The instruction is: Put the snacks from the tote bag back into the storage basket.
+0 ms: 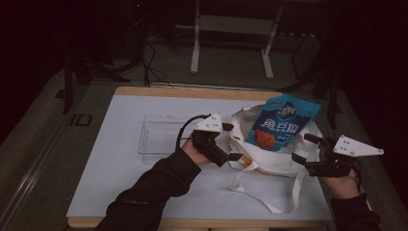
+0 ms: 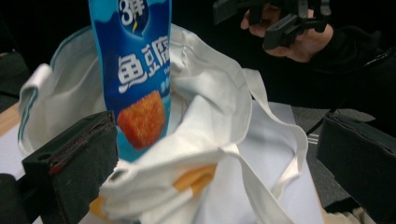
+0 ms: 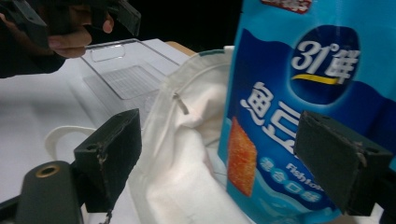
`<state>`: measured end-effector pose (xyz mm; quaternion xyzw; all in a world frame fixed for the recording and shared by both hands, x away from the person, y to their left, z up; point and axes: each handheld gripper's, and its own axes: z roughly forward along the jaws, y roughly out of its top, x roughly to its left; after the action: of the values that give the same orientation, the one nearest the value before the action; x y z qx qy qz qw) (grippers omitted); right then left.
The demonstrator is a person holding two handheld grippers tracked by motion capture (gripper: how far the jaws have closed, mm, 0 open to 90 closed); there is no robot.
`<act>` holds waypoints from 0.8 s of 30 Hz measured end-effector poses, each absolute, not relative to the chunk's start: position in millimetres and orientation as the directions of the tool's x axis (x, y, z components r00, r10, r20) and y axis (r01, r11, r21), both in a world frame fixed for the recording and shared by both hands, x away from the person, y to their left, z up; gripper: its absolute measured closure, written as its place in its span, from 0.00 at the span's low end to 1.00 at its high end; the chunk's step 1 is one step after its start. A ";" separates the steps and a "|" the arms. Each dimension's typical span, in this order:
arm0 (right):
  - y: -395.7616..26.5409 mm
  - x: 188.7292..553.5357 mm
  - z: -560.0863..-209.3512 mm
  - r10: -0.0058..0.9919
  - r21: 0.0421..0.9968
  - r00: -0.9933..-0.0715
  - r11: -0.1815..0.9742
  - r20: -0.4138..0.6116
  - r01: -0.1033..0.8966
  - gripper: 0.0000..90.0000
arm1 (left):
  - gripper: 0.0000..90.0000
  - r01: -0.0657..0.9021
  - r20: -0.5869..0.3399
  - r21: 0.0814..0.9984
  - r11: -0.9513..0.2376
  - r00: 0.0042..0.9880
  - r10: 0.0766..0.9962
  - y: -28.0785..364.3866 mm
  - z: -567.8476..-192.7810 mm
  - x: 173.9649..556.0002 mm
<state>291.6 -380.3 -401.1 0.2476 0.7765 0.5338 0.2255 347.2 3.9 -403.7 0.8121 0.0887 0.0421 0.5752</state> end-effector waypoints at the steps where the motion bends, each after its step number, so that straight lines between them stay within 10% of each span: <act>1: -380.3 291.6 -401.1 0.625 0.941 -0.776 0.308 -0.086 0.144 0.17 | 0.00 0.092 -0.028 0.941 -0.326 0.980 0.196 1.1 -402.4 349.5; 24: -417.8 341.9 -405.7 0.688 0.926 -0.723 0.310 -0.062 0.216 0.24 | 0.08 0.137 -0.051 0.921 -0.364 0.970 0.236 -55.5 -403.6 412.5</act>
<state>341.9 -417.8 -405.7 0.2912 0.7755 0.5101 0.2315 412.5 -55.5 -403.6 0.8246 0.1132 0.0450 0.5525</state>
